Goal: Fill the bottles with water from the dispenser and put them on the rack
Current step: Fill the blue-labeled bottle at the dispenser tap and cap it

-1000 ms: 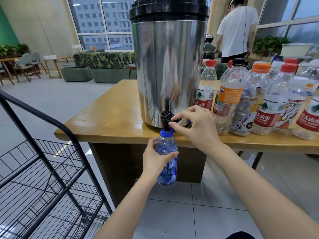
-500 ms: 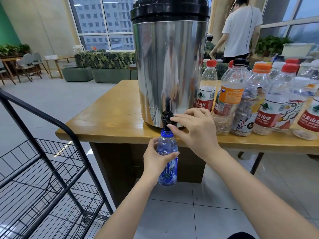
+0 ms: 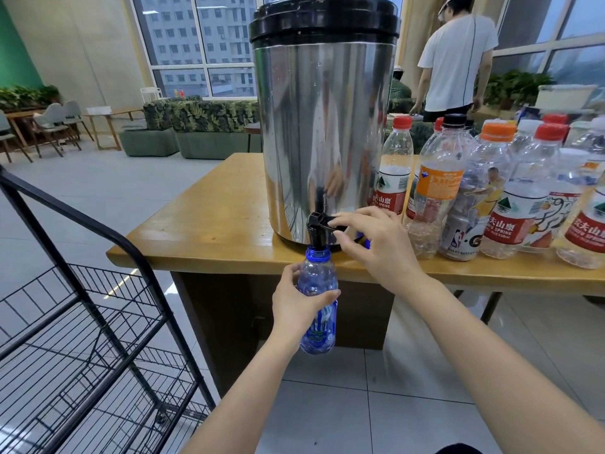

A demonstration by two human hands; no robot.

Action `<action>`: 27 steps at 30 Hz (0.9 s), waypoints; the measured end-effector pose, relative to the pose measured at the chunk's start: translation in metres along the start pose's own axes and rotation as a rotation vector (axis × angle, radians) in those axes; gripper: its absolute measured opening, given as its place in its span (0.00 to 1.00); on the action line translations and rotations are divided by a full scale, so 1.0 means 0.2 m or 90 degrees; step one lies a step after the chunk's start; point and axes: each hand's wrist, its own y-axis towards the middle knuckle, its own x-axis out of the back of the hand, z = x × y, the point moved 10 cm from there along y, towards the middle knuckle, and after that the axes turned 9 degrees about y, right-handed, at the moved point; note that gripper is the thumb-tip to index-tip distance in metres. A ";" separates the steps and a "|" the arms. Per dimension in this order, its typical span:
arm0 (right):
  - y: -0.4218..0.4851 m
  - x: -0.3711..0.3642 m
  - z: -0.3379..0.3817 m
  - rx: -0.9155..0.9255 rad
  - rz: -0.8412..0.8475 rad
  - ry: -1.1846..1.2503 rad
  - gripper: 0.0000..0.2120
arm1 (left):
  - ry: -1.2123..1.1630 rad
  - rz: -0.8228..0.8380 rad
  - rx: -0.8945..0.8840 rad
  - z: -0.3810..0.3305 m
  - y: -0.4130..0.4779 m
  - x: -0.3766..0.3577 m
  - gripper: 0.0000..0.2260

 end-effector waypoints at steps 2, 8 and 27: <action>-0.01 0.00 0.02 0.020 0.000 -0.028 0.15 | 0.000 -0.002 0.000 0.00 0.00 0.00 0.36; -0.03 0.01 0.08 0.090 -0.030 -0.131 0.13 | 0.002 -0.009 -0.006 -0.01 0.00 0.00 0.36; -0.03 0.03 0.08 0.079 -0.056 -0.090 0.15 | 0.003 -0.016 -0.011 -0.02 0.00 0.00 0.34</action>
